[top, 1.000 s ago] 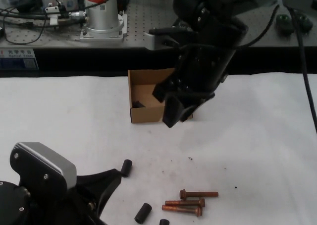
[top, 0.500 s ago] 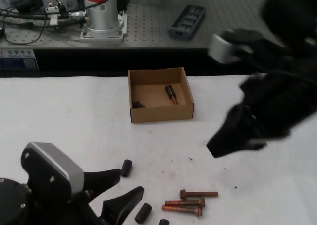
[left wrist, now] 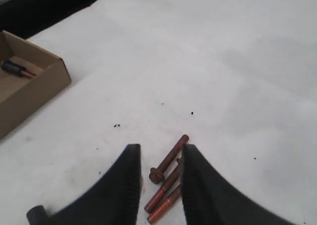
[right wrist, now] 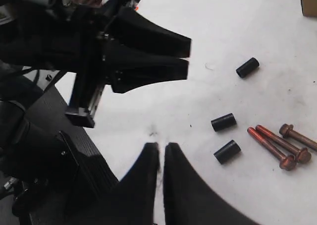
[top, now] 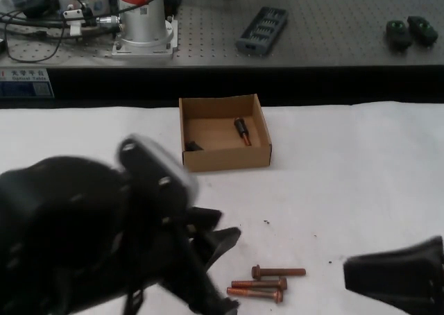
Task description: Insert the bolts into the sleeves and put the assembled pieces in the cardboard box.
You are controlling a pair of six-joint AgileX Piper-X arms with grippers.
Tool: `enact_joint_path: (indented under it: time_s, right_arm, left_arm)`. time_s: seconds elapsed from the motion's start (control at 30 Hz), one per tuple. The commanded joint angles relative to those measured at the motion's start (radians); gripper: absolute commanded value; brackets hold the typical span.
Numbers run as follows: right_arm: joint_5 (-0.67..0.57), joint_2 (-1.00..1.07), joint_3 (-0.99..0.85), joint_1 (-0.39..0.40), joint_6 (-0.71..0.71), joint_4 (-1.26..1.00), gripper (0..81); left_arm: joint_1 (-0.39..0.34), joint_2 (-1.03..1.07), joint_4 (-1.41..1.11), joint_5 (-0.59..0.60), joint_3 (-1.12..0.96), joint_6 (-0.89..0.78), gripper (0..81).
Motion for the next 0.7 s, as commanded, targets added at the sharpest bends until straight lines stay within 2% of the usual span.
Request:
enact_joint_path:
  time_s: [0.0, 0.23, 0.33, 0.57, 0.67]
  right_arm:
    - [-0.003, -0.106, 0.089, 0.0, 0.03, -0.072, 5.4]
    - [-0.003, -0.191, 0.203, 0.0, 0.049, -0.118, 5.4]
    - [-0.006, -0.231, 0.248, 0.0, 0.049, -0.173, 5.4]
    - [-0.006, -0.288, 0.346, 0.0, 0.049, -0.302, 5.4]
    - [-0.006, -0.287, 0.381, 0.0, 0.047, -0.353, 5.4]
  left_arm:
    - [-0.003, -0.009, 0.0, 0.01, -0.006, -0.003, 14.8]
    - [-0.017, 0.221, 0.165, 0.009, -0.167, 0.274, 15.1]
    - [-0.017, 0.295, 0.211, -0.048, -0.224, 0.369, 15.1]
    - [-0.017, 0.395, 0.36, -0.091, -0.362, 0.543, 15.5]
    - [-0.017, 0.428, 0.455, -0.099, -0.428, 0.568, 19.7]
